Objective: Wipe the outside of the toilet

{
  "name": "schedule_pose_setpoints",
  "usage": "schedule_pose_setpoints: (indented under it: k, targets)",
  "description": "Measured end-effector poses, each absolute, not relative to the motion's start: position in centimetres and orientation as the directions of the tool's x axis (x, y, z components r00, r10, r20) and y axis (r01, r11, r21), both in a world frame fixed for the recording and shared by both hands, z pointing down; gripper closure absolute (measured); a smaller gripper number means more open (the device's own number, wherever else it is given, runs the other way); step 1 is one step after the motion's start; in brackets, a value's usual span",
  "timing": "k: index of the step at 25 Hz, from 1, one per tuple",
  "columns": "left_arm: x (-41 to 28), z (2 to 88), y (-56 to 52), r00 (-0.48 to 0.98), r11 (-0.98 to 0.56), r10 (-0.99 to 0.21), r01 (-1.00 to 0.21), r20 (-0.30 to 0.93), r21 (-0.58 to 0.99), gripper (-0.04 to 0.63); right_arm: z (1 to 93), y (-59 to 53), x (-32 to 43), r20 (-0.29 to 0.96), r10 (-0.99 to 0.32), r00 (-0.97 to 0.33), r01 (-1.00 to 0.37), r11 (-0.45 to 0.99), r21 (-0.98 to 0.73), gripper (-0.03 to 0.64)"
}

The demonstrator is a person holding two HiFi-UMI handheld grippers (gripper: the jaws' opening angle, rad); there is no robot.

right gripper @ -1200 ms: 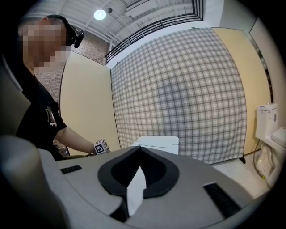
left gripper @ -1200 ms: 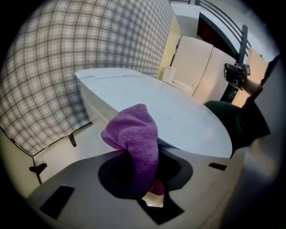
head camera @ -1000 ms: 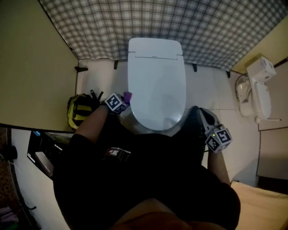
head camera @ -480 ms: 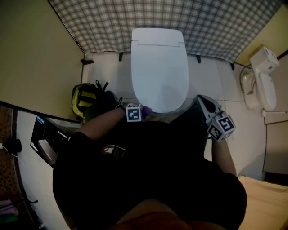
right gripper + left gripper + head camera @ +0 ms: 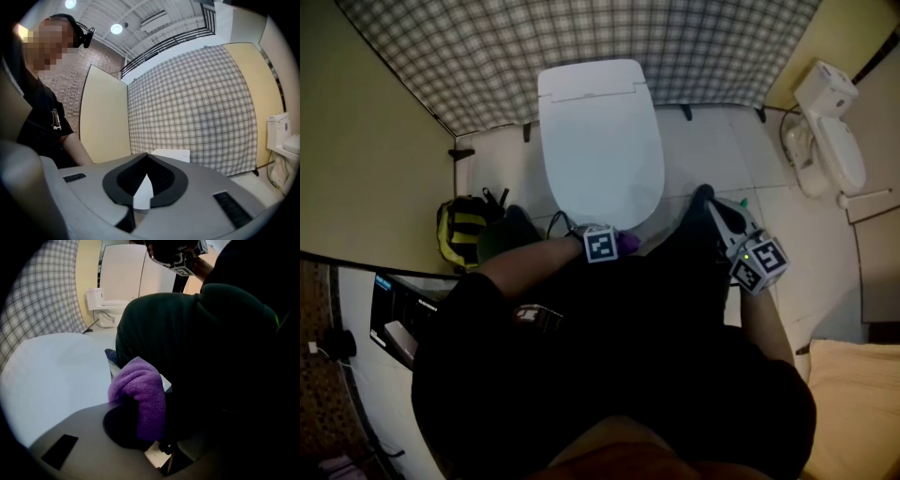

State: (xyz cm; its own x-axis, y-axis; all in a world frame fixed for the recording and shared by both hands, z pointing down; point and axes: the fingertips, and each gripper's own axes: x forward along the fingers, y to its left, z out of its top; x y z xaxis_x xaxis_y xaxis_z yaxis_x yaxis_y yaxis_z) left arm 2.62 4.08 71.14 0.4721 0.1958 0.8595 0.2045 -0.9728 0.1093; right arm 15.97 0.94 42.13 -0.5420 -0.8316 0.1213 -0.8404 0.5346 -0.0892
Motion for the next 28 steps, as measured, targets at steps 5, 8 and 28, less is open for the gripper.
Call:
schedule_pose_setpoints:
  k: [5, 8, 28]
  targets:
    - [4.8, 70.7, 1.9, 0.333, -0.937, 0.047, 0.341, 0.942, -0.074, 0.495, 42.3, 2.7, 19.6, 0.114, -0.876, -0.469, -0.883, 0.460, -0.098, 0.611]
    - [6.4, 70.8, 1.2, 0.261, -0.900, -0.019, 0.416, 0.965, -0.131, 0.495, 42.6, 3.6, 21.4, 0.111, -0.897, -0.429, -0.902, 0.418, -0.110, 0.611]
    - [21.1, 67.9, -20.7, 0.102, -0.971, -0.096, 0.211, 0.990, -0.116, 0.494, 47.7, -1.4, 32.1, 0.145, -0.935, -0.324, -0.926, 0.282, -0.252, 0.611]
